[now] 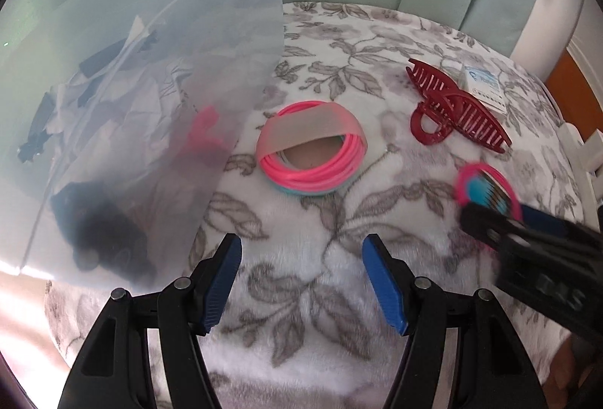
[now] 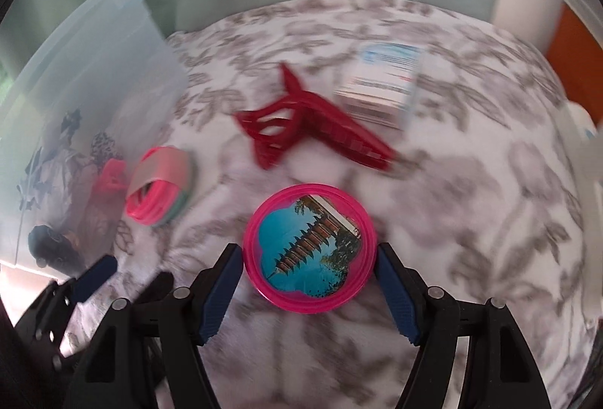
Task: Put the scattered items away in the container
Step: 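Grasp the pink hair ties with left tool while right tool grasps pink mirror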
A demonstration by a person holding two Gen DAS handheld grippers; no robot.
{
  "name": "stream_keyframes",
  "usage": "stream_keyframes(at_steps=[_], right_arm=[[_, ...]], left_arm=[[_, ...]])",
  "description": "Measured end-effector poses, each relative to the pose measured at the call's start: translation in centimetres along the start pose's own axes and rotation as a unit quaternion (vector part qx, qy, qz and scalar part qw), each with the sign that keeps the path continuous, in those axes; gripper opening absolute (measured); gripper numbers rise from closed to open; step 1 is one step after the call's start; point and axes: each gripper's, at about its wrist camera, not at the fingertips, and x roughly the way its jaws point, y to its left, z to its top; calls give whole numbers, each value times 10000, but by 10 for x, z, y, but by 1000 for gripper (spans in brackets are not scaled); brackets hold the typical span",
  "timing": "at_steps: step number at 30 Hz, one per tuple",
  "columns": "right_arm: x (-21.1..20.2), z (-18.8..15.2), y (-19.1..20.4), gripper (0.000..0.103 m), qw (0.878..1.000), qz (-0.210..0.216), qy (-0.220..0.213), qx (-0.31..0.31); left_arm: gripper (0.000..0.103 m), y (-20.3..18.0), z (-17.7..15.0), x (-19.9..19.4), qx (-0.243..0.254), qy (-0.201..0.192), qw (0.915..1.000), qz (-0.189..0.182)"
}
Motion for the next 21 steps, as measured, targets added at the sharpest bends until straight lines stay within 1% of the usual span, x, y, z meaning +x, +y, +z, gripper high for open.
stream_keyframes(at_steps=[3, 7, 15, 17, 19, 21], right_arm=[[-8, -7, -12, 74, 9998, -46, -41, 202], [-11, -12, -28, 74, 9994, 34, -64, 338], [-20, -22, -35, 74, 9993, 10, -66, 375], [-25, -24, -37, 74, 9993, 13, -67, 378], [-9, -11, -29, 74, 9990, -28, -69, 443], [-6, -8, -28, 74, 9990, -15, -71, 446]], left_arm=[[68, 0, 6, 6, 2, 8, 10000, 1], [68, -1, 16, 14, -78, 43, 10000, -15], [69, -1, 35, 29, -402, 106, 9991, -93], [72, -2, 40, 33, -483, 121, 9987, -113], [76, -2, 45, 37, -564, 137, 9982, -132], [78, -3, 49, 40, -631, 140, 9979, -104]])
